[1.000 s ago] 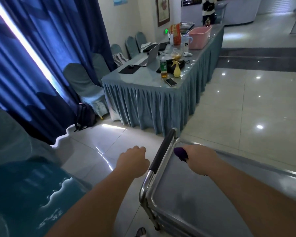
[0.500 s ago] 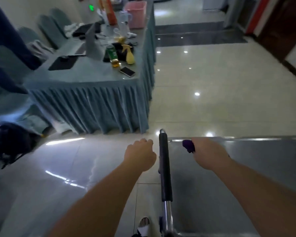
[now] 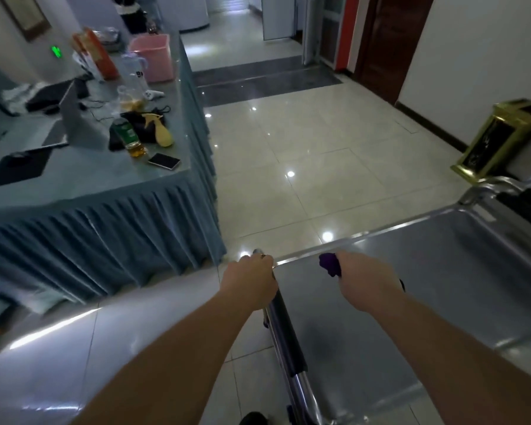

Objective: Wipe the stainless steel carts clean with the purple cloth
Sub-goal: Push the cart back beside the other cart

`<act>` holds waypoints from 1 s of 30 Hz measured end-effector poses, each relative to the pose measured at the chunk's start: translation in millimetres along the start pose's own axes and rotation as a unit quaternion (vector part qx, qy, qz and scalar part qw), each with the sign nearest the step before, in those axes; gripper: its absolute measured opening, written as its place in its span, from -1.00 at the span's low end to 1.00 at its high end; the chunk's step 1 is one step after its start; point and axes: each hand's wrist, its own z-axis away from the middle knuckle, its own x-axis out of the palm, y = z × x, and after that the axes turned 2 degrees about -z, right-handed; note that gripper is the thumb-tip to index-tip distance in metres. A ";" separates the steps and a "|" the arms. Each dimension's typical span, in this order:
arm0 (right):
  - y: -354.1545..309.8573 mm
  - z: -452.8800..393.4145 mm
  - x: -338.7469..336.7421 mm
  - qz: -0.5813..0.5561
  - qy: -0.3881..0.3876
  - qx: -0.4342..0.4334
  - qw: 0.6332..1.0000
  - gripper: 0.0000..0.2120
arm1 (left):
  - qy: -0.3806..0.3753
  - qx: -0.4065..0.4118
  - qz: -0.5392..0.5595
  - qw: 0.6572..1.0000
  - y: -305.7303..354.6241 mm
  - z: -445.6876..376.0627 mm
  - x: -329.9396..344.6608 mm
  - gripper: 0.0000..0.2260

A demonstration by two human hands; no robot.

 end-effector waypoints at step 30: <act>-397.8 -230.2 56.5 0.151 -0.029 -0.103 0.983 -0.69 | -0.079 -0.019 0.033 0.996 -417.8 -124.9 -34.5 -0.73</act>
